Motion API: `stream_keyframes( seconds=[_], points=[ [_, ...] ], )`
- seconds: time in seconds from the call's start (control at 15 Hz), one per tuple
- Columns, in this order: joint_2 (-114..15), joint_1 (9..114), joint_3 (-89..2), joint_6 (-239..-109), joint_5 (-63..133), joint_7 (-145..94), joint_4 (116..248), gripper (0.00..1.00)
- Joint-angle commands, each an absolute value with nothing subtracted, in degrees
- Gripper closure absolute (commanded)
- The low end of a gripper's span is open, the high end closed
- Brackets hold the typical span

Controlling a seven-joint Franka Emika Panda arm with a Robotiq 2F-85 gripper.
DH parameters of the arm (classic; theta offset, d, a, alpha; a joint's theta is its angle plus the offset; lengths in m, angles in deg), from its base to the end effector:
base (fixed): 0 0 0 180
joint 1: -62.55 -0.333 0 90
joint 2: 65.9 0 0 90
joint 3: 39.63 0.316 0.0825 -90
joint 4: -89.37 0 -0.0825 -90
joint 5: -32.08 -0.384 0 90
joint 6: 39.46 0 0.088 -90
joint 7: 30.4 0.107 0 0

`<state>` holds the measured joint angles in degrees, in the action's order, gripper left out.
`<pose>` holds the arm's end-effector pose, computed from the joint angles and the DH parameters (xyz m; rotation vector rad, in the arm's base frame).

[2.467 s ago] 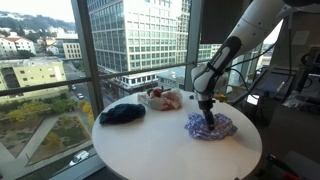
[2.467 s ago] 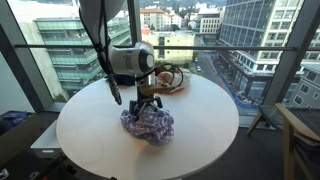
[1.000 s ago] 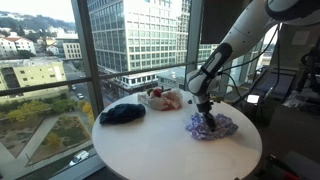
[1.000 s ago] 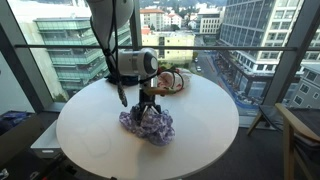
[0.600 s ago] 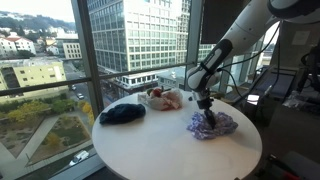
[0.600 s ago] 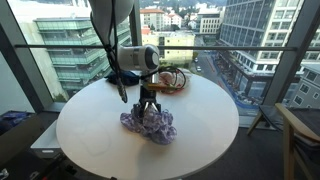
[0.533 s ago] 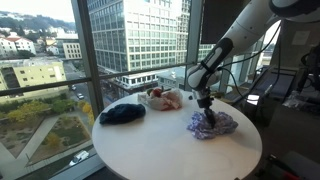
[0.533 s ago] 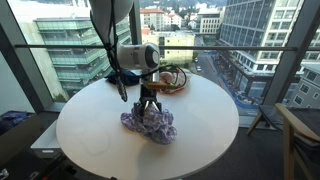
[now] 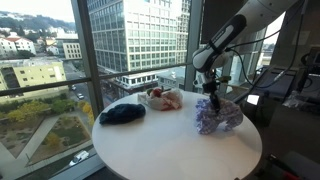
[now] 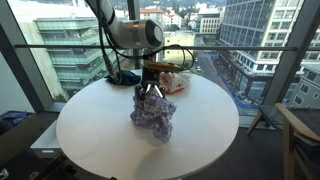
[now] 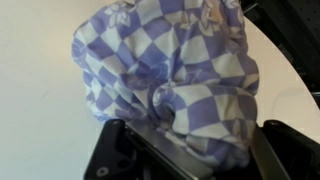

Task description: Move the checkered cloth to the left

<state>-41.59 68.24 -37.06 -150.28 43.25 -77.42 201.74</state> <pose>0.5606 -0.0442 0.2305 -2.7149 -1.2743 0.7141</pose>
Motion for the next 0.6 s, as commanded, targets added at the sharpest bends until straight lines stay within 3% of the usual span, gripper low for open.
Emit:
stream_keyframes(
  seconds=[0.0,0.53],
  points=[
    [-52.67,68.2,-36.99,-148.06,41.84,-77.62,208.72,0.89],
    [-73.94,65.95,-38.32,-145.4,38.63,-77.78,218.75,0.89]
  ],
)
